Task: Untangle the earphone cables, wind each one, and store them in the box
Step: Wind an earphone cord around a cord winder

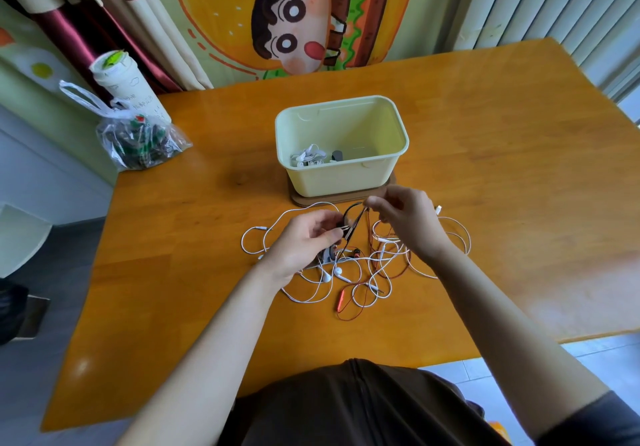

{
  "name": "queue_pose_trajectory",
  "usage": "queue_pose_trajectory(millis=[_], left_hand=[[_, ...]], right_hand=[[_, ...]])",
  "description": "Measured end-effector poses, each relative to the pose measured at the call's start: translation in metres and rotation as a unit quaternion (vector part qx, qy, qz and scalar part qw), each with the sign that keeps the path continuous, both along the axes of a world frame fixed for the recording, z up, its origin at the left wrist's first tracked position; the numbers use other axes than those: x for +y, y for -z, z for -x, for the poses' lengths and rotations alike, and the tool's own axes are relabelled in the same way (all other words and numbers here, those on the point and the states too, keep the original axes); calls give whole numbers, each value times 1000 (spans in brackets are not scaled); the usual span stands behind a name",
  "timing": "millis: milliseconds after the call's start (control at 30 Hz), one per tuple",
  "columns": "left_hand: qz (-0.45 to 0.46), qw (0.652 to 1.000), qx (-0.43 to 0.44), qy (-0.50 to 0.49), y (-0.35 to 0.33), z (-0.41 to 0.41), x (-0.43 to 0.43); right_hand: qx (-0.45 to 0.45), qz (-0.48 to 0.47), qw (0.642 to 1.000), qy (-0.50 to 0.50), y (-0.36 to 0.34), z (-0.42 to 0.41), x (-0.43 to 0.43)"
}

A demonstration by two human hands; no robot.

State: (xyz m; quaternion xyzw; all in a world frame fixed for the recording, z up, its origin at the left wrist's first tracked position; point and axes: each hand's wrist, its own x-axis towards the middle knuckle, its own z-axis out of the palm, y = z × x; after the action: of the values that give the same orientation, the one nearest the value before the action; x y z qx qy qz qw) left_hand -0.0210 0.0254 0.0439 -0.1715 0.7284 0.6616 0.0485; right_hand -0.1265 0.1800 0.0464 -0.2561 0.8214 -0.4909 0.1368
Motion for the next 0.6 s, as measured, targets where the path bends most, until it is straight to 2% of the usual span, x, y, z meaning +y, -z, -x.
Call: queue_pose_trajectory(millis=[67,167,367,500,600], left_hand=[[-36,999,-4,-3,-1,1,0],[-131,989,7,-68,-3,6,3],[-296,932,2,-207,-2,18,11],[-339,903,-15,-264,-1,18,13],[-330,894,-3,-304,1,19,14]], right_hand=[[-13,-2,1000,-10,3,1,1],[-34,0,999,-9,6,-7,-2],[-52,13,999,-5,18,-37,-16],[-45,1,999,5,19,-45,-20],[-30,-14,999,-3,17,-50,-21]])
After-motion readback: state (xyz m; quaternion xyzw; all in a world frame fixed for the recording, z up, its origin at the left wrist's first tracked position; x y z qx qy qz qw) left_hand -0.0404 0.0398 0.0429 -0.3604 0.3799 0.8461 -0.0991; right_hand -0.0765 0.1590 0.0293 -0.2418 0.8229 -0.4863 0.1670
